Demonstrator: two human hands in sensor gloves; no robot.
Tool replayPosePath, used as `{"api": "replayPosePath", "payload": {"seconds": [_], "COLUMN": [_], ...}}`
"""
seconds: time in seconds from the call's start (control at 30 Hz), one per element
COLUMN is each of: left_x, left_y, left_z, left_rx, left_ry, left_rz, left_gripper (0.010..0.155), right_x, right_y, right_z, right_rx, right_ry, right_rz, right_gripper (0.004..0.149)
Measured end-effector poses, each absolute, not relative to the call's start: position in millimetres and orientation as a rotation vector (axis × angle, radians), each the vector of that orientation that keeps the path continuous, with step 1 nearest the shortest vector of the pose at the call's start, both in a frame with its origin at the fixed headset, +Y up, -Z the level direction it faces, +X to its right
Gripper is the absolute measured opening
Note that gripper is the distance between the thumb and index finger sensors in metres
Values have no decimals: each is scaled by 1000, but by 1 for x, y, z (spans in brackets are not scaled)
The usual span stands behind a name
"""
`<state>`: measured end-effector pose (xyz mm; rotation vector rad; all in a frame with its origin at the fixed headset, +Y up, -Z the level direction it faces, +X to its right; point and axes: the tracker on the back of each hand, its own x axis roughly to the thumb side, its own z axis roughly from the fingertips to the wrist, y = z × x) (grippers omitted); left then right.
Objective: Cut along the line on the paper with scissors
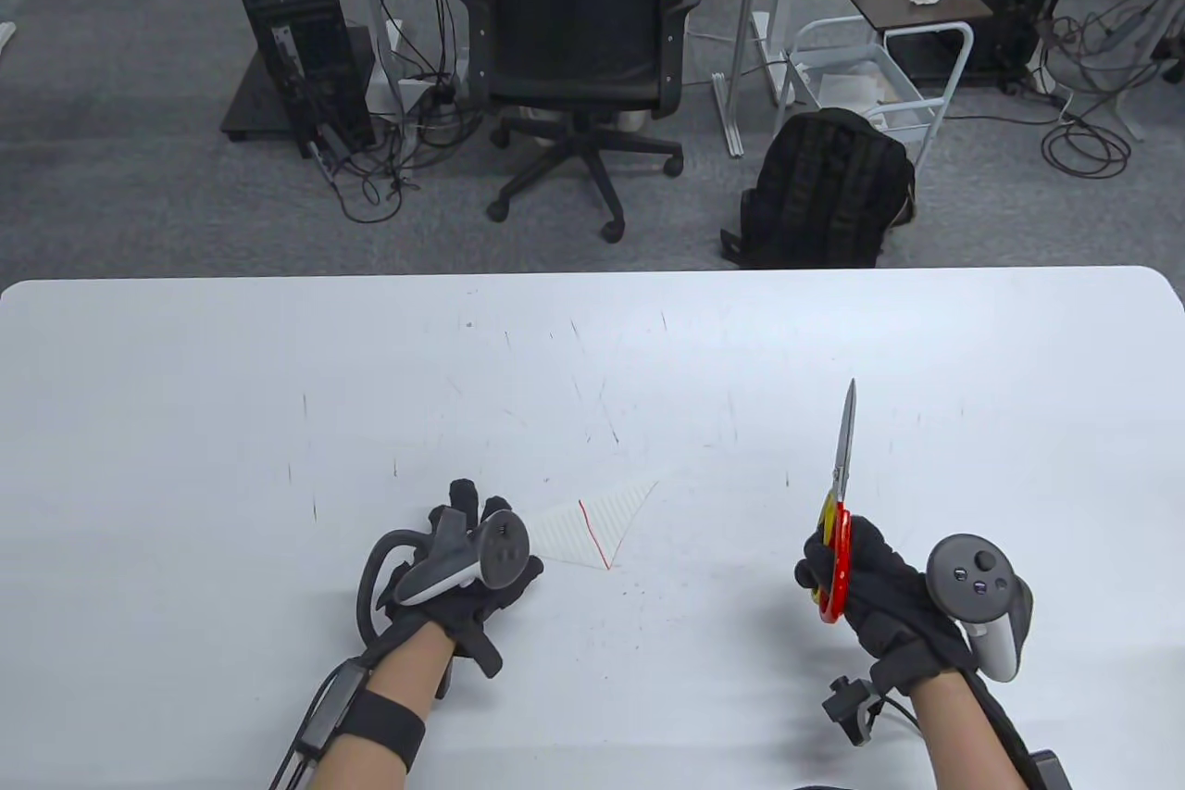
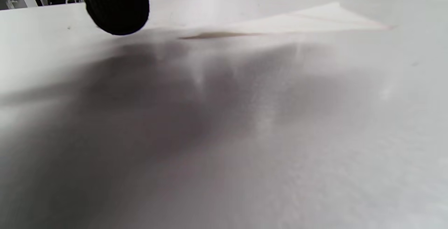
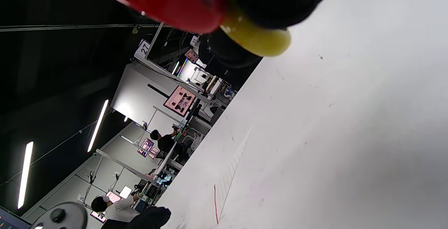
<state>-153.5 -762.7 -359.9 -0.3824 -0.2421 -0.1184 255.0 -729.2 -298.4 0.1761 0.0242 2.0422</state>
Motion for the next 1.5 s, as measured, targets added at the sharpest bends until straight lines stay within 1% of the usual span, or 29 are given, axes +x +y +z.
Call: {"api": "replayPosePath", "payload": {"seconds": [0.1,0.2,0.3,0.33,0.4,0.53,0.63,0.8,0.9,0.97,1.0,1.07,1.17,1.2,1.23,1.27,1.3,1.33,1.47,1.5], "left_x": [-141,-133,-133,-133,-130,-125,-127,-132,-137,-140,-143,-150,-169,-174,-179,-185,-191,-196,-217,-220], "left_y": [-772,-777,-772,-769,-766,-764,-765,-768,-769,-770,-771,-770,-758,-753,-749,-745,-742,-740,-740,-740], "left_z": [-373,-385,-392,-394,-397,-402,-404,-403,-402,-400,-399,-396,-392,-390,-387,-382,-377,-372,-347,-342], "left_rx": [-421,-464,-433,-444,-421,-441,-472,-505,-492,-474,-459,-404,-334,-345,-387,-384,-342,-330,-398,-405], "left_ry": [-229,-225,-186,-170,-186,-173,-158,-151,-140,-129,-120,-83,-66,-101,-120,-133,-135,-134,-168,-184], "left_rz": [-197,-181,-87,-108,-149,-158,-57,7,52,105,140,268,416,437,418,406,429,468,687,707], "left_gripper": [80,76,80,83,87,88,78,55,46,38,37,37,36,36,36,36,36,36,38,38], "right_x": [254,251,247,246,246,245,245,243,244,243,243,242,240,239,238,237,236,233,225,223], "right_y": [-734,-734,-734,-735,-736,-739,-740,-742,-742,-741,-741,-740,-741,-742,-742,-743,-743,-744,-749,-749], "right_z": [-302,-301,-300,-301,-301,-301,-301,-301,-302,-301,-301,-301,-301,-301,-301,-301,-301,-301,-301,-301], "right_rx": [201,212,223,224,215,203,203,206,198,200,204,220,245,256,266,281,301,323,404,415], "right_ry": [78,106,103,101,99,105,118,135,123,111,105,110,101,112,131,148,170,202,345,369], "right_rz": [2000,2019,2031,2037,2042,2060,2074,2114,2134,2158,2174,2201,2233,2241,2239,2231,2224,2215,2173,2178], "right_gripper": [66,66,66,66,66,66,66,66,66,65,64,63,62,61,61,61,61,62,63,63]}}
